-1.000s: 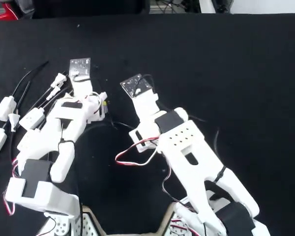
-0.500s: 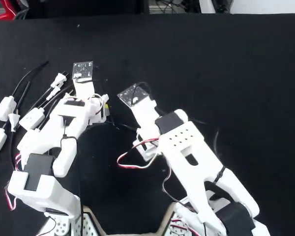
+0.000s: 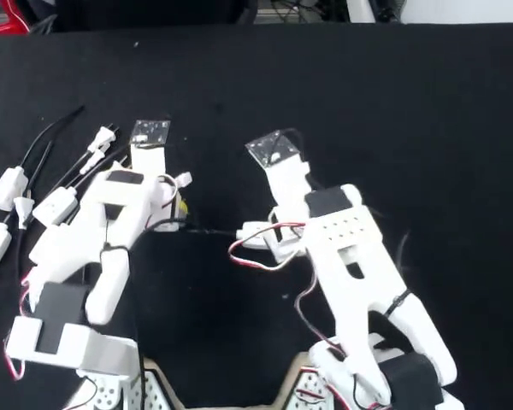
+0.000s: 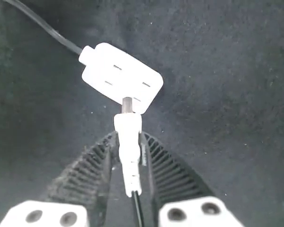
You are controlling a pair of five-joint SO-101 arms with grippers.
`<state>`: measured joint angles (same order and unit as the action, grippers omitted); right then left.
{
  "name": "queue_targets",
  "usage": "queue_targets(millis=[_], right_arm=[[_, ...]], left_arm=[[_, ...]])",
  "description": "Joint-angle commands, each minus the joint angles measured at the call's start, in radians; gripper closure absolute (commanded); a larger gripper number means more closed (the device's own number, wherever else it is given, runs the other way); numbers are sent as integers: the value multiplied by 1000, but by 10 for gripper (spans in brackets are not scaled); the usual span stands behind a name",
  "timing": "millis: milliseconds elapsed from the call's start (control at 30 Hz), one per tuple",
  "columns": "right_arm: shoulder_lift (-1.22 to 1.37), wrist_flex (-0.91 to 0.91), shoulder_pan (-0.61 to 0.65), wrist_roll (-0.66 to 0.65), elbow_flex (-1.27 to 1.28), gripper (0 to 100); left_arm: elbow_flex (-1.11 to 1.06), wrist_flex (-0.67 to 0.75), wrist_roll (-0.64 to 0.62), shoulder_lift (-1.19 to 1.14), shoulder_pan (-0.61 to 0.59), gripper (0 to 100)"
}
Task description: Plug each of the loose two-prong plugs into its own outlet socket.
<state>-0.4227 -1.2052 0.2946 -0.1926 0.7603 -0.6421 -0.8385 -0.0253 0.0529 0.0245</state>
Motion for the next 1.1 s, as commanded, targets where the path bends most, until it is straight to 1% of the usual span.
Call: queue_targets(millis=[0,100,233,333,467,600,800,867,967,1067], right_arm=[[1,17,-28,-9,-16,988],[-1,-34,-17,-9,-16,988],[-2,-95,37,-14,-16,988],[1,-94,57,-57,4,988],[18,-77,52,-61,10,988],[96,-38,46,-66,-4,988],[182,-34,-74,-68,-116,988],[202,-29,-95,-81,-142,988],[239,-29,-106,-98,-168,988],[266,-32,-106,-98,-188,988]], left_arm=[[2,-72,23,118,16,798],[-2,-71,20,150,7,798],[-50,17,20,143,13,798],[-79,75,18,132,15,798],[-84,87,18,124,15,798],[-85,83,18,123,16,798],[-87,80,28,124,18,798],[-87,69,60,124,36,798],[-81,2,112,132,94,798],[-77,-25,121,133,125,798]])
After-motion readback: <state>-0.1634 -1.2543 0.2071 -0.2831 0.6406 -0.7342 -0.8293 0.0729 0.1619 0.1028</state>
